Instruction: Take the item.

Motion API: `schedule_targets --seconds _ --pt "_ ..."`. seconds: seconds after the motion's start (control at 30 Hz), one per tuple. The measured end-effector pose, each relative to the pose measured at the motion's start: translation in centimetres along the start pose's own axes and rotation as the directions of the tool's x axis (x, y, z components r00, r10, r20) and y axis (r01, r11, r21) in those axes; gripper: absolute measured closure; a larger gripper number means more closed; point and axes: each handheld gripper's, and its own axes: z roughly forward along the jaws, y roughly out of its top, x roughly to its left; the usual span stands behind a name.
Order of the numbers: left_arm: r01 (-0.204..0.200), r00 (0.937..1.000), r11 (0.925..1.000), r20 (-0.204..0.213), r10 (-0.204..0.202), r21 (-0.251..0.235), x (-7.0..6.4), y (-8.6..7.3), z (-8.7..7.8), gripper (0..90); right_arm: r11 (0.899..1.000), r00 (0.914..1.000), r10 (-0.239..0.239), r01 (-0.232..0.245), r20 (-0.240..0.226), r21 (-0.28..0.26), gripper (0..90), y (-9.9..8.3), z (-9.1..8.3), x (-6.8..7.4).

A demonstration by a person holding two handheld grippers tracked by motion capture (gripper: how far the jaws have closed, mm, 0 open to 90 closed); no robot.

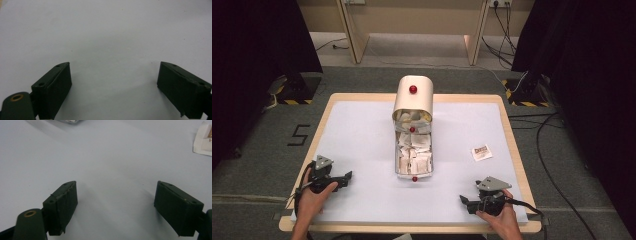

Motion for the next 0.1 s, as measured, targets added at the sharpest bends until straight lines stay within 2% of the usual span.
schedule_targets --seconds 0.1 --pt "0.0 1.0 1.0 0.0 0.0 0.0 0.0 0.0 0.0 11.3 1.0 1.0 0.0 0.0 0.0 0.0 19.2 0.0 0.0 0.0"
